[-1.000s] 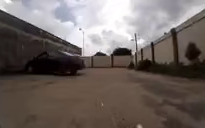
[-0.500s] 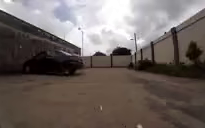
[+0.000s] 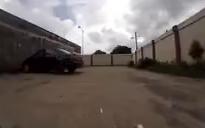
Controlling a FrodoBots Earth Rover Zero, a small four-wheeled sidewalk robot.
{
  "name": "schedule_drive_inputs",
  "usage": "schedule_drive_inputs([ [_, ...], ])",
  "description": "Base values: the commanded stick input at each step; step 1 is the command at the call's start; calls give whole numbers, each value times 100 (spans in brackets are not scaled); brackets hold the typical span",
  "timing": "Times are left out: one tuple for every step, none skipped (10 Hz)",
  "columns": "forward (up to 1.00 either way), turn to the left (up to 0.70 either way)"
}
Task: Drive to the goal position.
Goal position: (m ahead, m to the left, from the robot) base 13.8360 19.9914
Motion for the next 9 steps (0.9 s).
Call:
schedule_drive_inputs([
  [30,0],
  [30,0],
  [30,0],
  [30,0],
  [30,0],
  [30,0],
  [30,0],
  [30,0],
  [30,0],
])
